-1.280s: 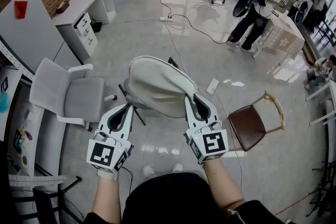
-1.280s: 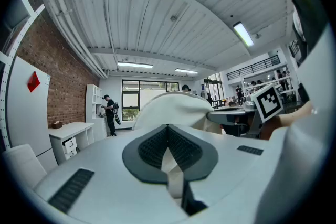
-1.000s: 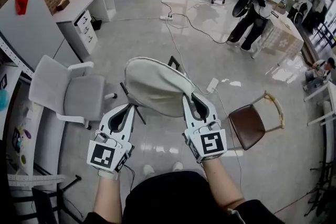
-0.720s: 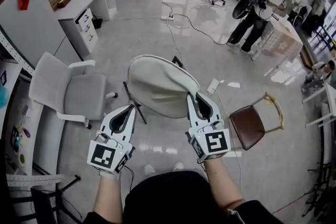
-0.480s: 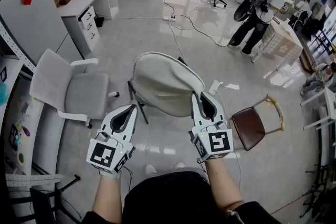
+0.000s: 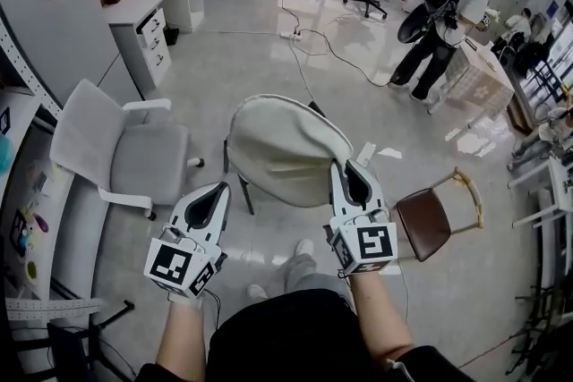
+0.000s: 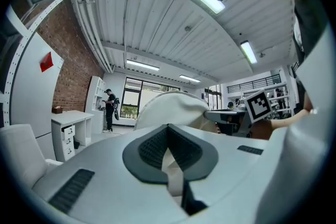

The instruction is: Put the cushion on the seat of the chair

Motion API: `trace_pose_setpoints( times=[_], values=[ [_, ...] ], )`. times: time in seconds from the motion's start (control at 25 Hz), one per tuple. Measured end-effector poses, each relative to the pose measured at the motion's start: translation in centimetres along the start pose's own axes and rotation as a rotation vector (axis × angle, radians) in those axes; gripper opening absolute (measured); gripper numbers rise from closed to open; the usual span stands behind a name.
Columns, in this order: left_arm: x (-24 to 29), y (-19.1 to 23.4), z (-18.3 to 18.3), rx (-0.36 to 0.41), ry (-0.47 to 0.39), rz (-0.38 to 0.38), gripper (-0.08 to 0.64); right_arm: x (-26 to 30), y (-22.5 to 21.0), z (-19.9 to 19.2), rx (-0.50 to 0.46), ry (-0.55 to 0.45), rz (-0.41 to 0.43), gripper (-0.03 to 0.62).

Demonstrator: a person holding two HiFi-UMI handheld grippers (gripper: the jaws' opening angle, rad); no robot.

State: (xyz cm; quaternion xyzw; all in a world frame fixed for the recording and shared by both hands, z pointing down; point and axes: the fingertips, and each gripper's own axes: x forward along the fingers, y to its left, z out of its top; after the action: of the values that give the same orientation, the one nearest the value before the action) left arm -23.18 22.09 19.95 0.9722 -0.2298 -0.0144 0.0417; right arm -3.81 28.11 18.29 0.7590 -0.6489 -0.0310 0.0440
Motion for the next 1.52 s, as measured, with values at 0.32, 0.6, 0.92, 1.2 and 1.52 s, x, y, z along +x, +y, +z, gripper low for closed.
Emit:
trace_pose_setpoints(
  times=[0.32,0.6,0.92,1.2,1.52],
  values=[
    [2.7,1.6,-0.8,0.013,0.007,0.035,0.011,4.1,-0.9,-1.3,0.026,0.003,0.042,0.061],
    [7.7,4.4,-1.4,0.022,0.047,0.092,0.011,10.2,-3.2,-2.5,0.047,0.019,0.099,0.061],
    [14.1,6.8,-2.2,0.017,0.087,0.155,0.011,16.8,-7.2,-4.0,0.065,0.047,0.139,0.061],
    [18.7,8.6,-2.1,0.009,0.110,0.222,0.011,21.9,-11.4,-4.4,0.087,0.056,0.161,0.063],
    [23.3,9.2,-2.1,0.036,0.132,0.270,0.012,26.4,-16.3,-4.7,0.119,0.045,0.173,0.063]
  ],
)
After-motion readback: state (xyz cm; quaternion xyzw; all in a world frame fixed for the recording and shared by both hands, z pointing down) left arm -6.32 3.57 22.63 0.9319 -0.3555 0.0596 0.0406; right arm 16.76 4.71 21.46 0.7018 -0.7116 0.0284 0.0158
